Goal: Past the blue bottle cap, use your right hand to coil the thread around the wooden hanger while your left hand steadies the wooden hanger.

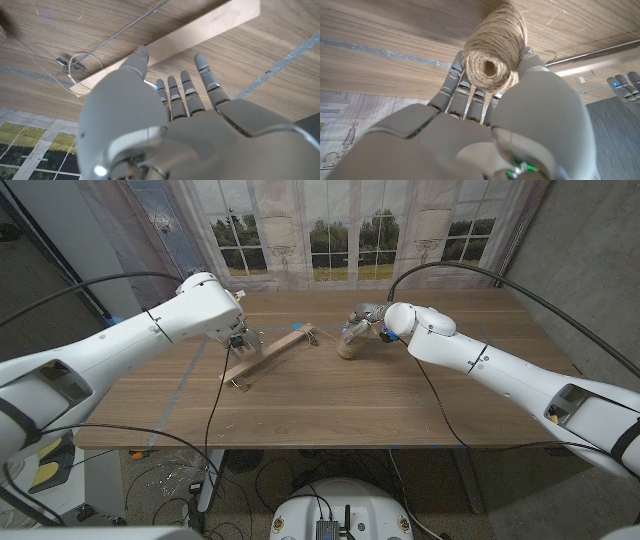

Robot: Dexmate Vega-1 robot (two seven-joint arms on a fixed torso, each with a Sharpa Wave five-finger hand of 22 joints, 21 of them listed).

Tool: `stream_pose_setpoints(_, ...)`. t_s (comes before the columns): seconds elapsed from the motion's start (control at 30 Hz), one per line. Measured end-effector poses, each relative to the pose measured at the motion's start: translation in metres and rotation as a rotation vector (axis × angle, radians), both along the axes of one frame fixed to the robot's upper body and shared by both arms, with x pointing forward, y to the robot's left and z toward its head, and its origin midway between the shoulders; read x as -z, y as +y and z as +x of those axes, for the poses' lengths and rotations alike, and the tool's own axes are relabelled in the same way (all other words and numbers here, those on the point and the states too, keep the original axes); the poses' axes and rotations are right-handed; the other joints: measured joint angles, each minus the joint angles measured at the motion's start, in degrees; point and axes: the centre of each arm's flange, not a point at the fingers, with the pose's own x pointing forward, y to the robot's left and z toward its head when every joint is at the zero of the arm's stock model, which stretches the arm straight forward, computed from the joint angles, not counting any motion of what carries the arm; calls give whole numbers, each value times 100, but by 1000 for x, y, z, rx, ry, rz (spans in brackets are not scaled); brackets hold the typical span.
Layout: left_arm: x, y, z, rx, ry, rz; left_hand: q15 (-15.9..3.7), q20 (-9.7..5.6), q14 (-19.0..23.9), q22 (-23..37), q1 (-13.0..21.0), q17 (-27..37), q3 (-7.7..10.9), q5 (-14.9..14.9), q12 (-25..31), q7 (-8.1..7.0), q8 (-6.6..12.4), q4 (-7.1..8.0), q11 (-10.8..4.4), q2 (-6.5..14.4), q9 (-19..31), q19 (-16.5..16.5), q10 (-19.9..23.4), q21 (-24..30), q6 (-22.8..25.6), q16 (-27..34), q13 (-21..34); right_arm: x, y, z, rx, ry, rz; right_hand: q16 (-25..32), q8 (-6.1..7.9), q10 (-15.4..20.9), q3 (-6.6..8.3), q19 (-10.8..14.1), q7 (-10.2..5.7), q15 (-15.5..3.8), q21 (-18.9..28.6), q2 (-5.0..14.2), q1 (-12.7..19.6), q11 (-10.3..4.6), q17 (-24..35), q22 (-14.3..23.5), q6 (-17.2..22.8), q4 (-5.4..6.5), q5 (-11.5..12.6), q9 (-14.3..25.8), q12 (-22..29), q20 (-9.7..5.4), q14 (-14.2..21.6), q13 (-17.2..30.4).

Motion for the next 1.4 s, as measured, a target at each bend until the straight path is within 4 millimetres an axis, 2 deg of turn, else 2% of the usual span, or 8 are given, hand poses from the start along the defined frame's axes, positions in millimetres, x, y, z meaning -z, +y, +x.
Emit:
stream_pose_setpoints(0.07,0,0,-1,2,-1,4,94,40,-258,0,-167,-79,-122,0,0,11,0,54,30,24,-77,-268,-301,-188,-316,0,-111,0,-1,0,6,1,0,-21,0,-217,-127,-116,-36,-2,-146,50,-113,-5,-76,0,-219,62,31,-25,-111,116,-294,-31)
stream_pose_setpoints(0.17,-1,-1,-1,3,-2,5,239,59,-626,0,-410,-221,-294,0,0,-4,0,145,98,60,-185,-531,-776,-439,-798,0,-291,0,-1,-1,8,1,-1,-43,0,-568,-375,-339,-73,38,-413,-159,-546,5,-254,0,-595,216,91,-74,-234,299,-844,-84)
stream_pose_setpoints(0.5,-5,-5,-8,35,-109,13,435,111,-1168,-17,-833,-521,-588,33,0,-48,0,314,153,159,-313,-783,-1453,-875,-1622,1,-636,4,-8,-4,10,-22,28,-64,1,-1656,-1050,-1236,-151,222,-1379,-639,-1549,1,-816,21,-1774,638,356,-159,-278,1012,-2337,-256)
stream_pose_setpoints(0.7,4,-2,-15,67,-188,-10,410,80,-1238,-16,-947,-585,-633,33,0,-72,0,359,161,213,-312,-813,-1523,-963,-1723,1,-720,5,-10,-7,-37,-83,82,-37,1,-1921,-1268,-1422,-75,422,-1709,-597,-1942,105,-982,21,-2168,827,426,-159,-270,1137,-2653,-318)
stream_pose_setpoints(0.87,7,3,-19,93,-297,-17,309,-15,-1204,-4,-1171,-637,-702,33,76,-102,36,432,106,342,-335,-764,-1468,-1028,-1710,46,-810,10,-15,-9,-93,-142,159,42,1,-1909,-1264,-1422,-47,449,-1813,-360,-2211,151,-1033,20,-2196,989,467,-186,-212,1137,-2679,-345)
stream_pose_setpoints(1.03,7,4,-21,124,-410,-21,119,-232,-1030,0,-1423,-718,-701,33,177,-251,98,573,-64,539,-339,-645,-1269,-1094,-1521,112,-951,14,-19,-8,-163,-202,249,73,50,-1884,-1199,-1372,-47,447,-1874,-152,-2166,176,-1090,20,-2196,995,467,-185,-188,1091,-2677,-383)
stream_pose_setpoints(1.07,20,13,-21,122,-430,-32,110,-242,-1022,-1,-1455,-730,-708,33,178,-252,98,579,-77,571,-339,-635,-1241,-1120,-1492,112,-969,19,-26,-3,-145,-191,261,73,50,-1884,-1185,-1323,-47,435,-1874,-113,-2173,176,-1109,20,-2196,981,467,-185,-188,1085,-2665,-394)
stream_pose_setpoints(1.4,35,33,-18,212,-587,-74,61,-422,-1382,-1,-1886,-848,-685,33,178,-287,119,779,-44,786,-366,-946,-1193,-1410,-1316,39,-1159,24,-26,-2,-348,-248,500,118,72,-1813,-1140,-1131,18,409,-1896,56,-2287,246,-1192,20,-2131,1015,400,-212,-188,1014,-2628,-424)
